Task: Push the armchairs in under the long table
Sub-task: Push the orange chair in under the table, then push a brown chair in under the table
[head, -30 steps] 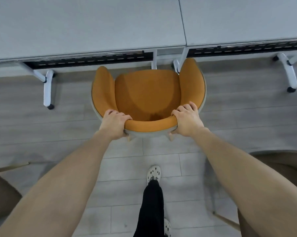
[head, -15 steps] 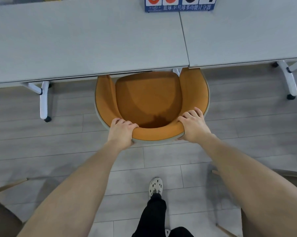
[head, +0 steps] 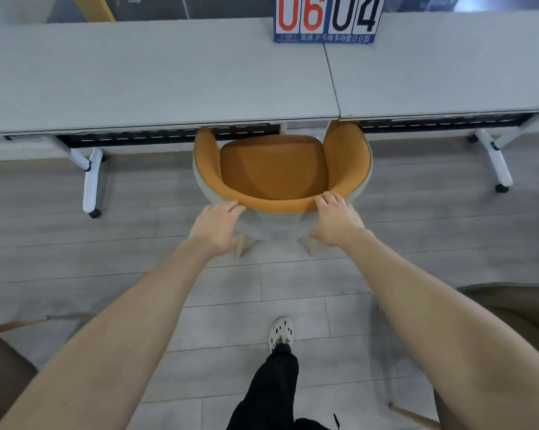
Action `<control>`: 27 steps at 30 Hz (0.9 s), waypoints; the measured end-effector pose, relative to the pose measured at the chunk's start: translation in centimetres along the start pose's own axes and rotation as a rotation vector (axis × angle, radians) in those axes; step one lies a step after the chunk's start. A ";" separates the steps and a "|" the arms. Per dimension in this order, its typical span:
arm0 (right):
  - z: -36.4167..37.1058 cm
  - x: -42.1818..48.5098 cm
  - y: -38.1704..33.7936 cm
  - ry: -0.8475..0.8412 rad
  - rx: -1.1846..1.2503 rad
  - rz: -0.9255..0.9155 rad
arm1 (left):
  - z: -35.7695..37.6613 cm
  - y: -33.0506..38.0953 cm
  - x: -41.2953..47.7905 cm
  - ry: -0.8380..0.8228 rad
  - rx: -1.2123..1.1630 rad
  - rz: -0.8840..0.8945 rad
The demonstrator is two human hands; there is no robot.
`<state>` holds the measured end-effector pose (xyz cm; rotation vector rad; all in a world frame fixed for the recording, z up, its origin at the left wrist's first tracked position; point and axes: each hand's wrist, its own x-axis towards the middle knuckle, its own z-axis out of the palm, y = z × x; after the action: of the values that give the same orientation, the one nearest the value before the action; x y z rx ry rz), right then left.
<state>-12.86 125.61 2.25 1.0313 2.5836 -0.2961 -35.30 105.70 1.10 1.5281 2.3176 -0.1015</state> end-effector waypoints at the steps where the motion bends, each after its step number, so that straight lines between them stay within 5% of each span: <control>1: 0.3 -1.8 -1.3 -0.002 0.031 0.014 | -0.2 -0.3 -2.2 -0.003 -0.012 -0.015; 16: 12.0 -31.4 -25.9 -0.387 0.081 -0.250 | 8.7 -11.6 -47.0 -0.259 -0.101 -0.381; 27: 17.4 -43.4 -51.5 -0.316 0.036 -0.415 | 13.1 -27.1 -74.8 -0.183 -0.085 -0.506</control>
<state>-15.20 56.21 6.47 0.4048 2.4806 -0.5601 -30.22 25.75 10.32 0.8260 2.4635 -0.2546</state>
